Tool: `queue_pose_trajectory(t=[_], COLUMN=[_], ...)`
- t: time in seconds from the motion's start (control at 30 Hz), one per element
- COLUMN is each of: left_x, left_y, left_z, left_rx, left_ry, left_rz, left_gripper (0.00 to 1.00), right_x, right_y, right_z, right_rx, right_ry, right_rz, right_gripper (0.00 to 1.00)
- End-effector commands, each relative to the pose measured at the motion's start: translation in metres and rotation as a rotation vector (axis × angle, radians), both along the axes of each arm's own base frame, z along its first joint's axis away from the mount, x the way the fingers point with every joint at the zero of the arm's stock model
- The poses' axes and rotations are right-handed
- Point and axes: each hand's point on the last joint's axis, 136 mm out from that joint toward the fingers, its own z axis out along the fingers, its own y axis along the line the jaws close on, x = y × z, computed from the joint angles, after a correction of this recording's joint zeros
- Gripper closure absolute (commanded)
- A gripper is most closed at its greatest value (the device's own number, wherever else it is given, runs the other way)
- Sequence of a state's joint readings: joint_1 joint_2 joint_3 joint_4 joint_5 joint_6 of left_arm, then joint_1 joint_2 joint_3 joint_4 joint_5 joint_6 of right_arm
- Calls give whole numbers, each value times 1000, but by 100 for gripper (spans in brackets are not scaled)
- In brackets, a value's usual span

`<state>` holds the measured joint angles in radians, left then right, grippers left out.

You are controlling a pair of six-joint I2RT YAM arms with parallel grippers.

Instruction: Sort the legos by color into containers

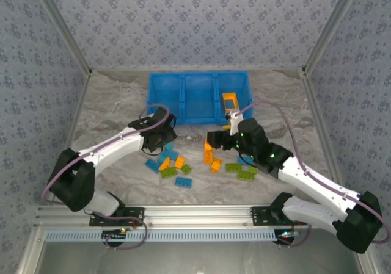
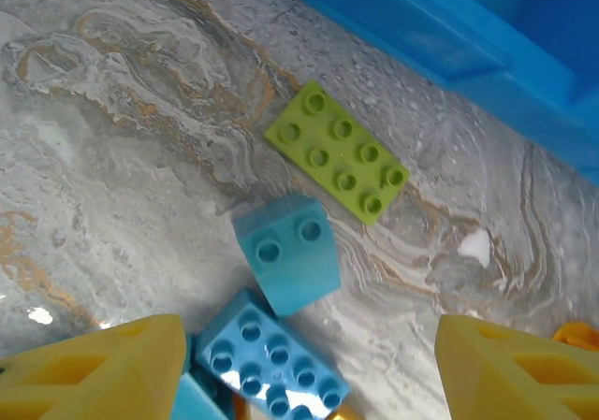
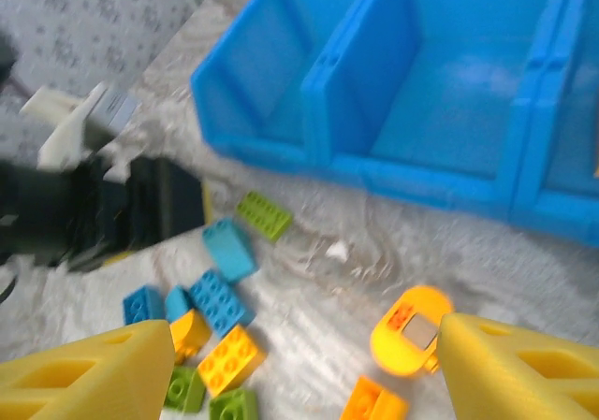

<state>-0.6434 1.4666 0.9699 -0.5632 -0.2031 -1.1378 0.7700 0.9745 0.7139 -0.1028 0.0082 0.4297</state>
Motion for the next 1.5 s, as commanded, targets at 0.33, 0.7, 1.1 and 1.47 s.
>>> queue_pose_trajectory(t=[0.33, 0.7, 1.1, 1.47], left_x=[18, 11, 10, 135], left_y=[-12, -4, 2, -8], left_z=[-48, -49, 82, 96], left_rx=[-58, -39, 85, 148], left_ry=[68, 48, -247, -301], left_rz=[101, 127, -30, -251], left_gripper=[36, 63, 71, 71], right_x=[-17, -11, 1, 21], right_y=[10, 8, -9, -7], right_z=[7, 3, 29, 51], right_rx=[28, 15, 21, 52], right_ry=[-4, 6, -36, -53], right_rz=[12, -29, -138, -200], right_gripper=[25, 27, 28, 27])
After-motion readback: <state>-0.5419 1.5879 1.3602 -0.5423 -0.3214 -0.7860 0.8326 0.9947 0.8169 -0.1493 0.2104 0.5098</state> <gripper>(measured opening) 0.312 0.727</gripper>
